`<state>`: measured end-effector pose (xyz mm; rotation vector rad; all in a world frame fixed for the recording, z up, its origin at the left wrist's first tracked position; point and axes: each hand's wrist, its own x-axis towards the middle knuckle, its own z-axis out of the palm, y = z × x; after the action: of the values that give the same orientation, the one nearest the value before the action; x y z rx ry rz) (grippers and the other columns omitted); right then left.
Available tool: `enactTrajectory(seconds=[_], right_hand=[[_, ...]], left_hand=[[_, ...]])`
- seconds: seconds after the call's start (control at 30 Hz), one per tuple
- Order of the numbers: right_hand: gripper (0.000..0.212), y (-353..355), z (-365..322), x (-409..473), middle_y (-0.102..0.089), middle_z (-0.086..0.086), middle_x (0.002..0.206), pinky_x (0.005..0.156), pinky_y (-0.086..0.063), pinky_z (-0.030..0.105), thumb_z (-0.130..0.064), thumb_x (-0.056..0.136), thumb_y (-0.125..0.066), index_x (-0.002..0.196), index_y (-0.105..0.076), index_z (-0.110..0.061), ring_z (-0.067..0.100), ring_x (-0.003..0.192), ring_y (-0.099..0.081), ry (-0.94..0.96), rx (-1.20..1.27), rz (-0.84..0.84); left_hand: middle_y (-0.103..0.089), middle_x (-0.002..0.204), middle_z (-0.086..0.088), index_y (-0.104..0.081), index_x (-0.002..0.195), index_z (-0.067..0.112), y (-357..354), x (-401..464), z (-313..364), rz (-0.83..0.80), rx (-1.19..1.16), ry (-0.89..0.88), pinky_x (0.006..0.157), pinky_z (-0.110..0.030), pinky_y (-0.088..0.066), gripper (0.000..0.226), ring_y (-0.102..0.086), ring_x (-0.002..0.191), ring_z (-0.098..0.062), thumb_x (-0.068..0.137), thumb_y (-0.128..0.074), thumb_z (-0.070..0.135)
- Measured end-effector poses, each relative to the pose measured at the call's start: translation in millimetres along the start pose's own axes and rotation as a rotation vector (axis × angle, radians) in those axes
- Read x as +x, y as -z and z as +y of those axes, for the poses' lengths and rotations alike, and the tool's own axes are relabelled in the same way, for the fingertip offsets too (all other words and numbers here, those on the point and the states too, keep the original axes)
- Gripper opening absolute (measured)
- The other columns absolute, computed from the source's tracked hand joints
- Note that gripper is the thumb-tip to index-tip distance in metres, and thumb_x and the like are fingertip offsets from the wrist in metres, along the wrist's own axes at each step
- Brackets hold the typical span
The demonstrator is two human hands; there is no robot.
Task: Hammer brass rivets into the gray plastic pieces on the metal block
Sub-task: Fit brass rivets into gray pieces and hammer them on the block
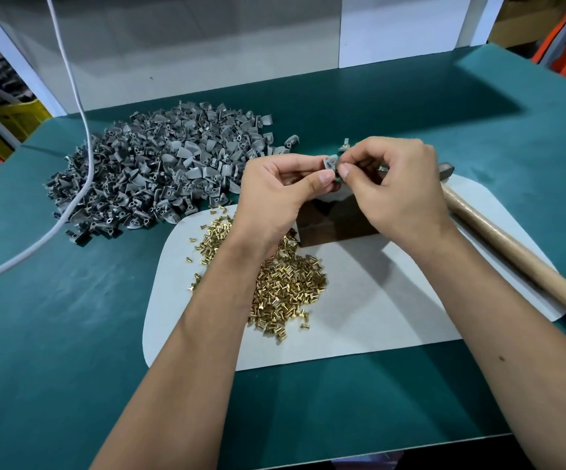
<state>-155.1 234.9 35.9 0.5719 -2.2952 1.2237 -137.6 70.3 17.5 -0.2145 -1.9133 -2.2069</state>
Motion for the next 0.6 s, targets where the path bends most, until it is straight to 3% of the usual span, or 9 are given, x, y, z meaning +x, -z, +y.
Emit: enactTrajectory(seconds=[0.17, 0.33, 0.47, 0.6], right_hand=[[0.007, 4.5, 0.6, 1.6, -0.069, -0.011, 0.073, 0.069, -0.043, 0.013, -0.013, 0.086, -0.073, 0.084, -0.080, -0.015, 0.004, 0.068, -0.063, -0.039, -0.020, -0.059], [0.007, 4.3, 2.2, 1.9, -0.061, -0.023, 0.067, 0.063, -0.036, 0.004, -0.012, 0.084, -0.075, 0.081, -0.079, -0.017, -0.007, 0.062, -0.058, -0.052, -0.054, -0.068], [0.007, 2.8, 2.6, 1.6, -0.061, -0.020, 0.065, 0.063, -0.037, 0.002, -0.011, 0.084, -0.075, 0.082, -0.079, -0.016, -0.008, 0.062, -0.059, -0.036, -0.084, -0.094], [0.007, 5.1, 1.6, 2.9, -0.064, -0.010, 0.066, 0.063, -0.040, 0.005, -0.009, 0.084, -0.073, 0.084, -0.078, -0.013, 0.007, 0.062, -0.061, 0.010, -0.116, -0.098]], left_hand=[[-0.079, 0.089, -0.013, -0.080, 0.092, 0.009, -1.2, -1.2, 1.2, 0.001, 0.052, -0.002, 0.081, -0.035, -0.063, 0.021, -0.077, 0.084, -0.028, 0.080, -0.079, -0.008], [-0.078, 0.092, -0.020, -0.077, 0.095, 0.001, -3.6, -3.1, 2.3, 0.024, 0.105, 0.016, 0.087, -0.041, -0.063, 0.019, -0.076, 0.090, -0.039, 0.079, -0.079, -0.009], [-0.078, 0.090, -0.016, -0.077, 0.097, 0.003, -4.0, -2.2, 3.1, 0.016, 0.239, 0.000, 0.084, -0.032, -0.062, 0.023, -0.076, 0.086, -0.025, 0.079, -0.079, -0.011], [-0.077, 0.088, -0.010, -0.076, 0.096, 0.007, -8.2, -2.2, 2.1, 0.053, 0.396, -0.112, 0.081, -0.030, -0.061, 0.019, -0.075, 0.081, -0.016, 0.082, -0.078, -0.006]])
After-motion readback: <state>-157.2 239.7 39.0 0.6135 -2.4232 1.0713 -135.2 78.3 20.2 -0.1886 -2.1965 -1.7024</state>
